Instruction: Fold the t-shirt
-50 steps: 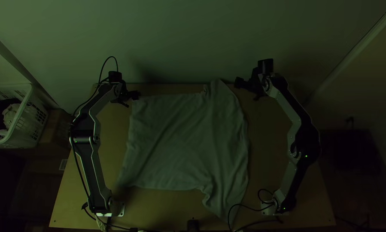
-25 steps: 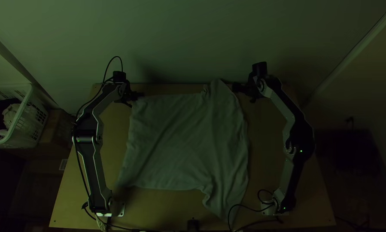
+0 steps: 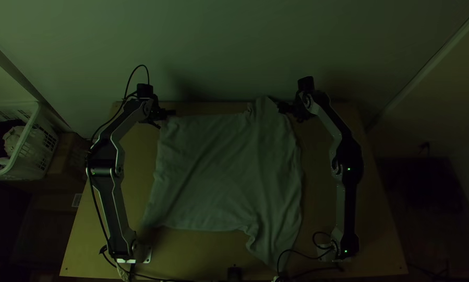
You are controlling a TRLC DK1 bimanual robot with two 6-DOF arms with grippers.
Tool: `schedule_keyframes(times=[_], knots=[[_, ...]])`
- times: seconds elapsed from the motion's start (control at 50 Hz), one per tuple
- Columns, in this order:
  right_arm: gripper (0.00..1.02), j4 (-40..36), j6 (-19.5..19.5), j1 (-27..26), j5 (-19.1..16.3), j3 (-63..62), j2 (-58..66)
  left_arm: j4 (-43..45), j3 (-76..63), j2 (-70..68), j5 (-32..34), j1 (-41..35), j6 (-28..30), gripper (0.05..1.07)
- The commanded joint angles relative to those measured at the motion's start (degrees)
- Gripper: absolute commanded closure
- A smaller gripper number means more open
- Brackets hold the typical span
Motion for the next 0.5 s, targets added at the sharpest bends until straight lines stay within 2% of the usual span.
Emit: schedule_keyframes(times=[0.0,0.04,0.48], knots=[[0.28,-1.5,1.2,-0.3,0.8,5.1,3.8,-0.8,-1.3,-3.4,0.2,-0.2,-0.3,1.05],[0.34,-1.5,1.3,-0.3,1.0,6.2,4.7,-0.8,-1.3,-3.7,0.2,-0.2,-0.2,1.05],[0.34,-0.9,0.9,1.1,1.2,7.2,7.6,-1.1,-1.3,-4.5,0.2,-0.2,0.0,1.05]])
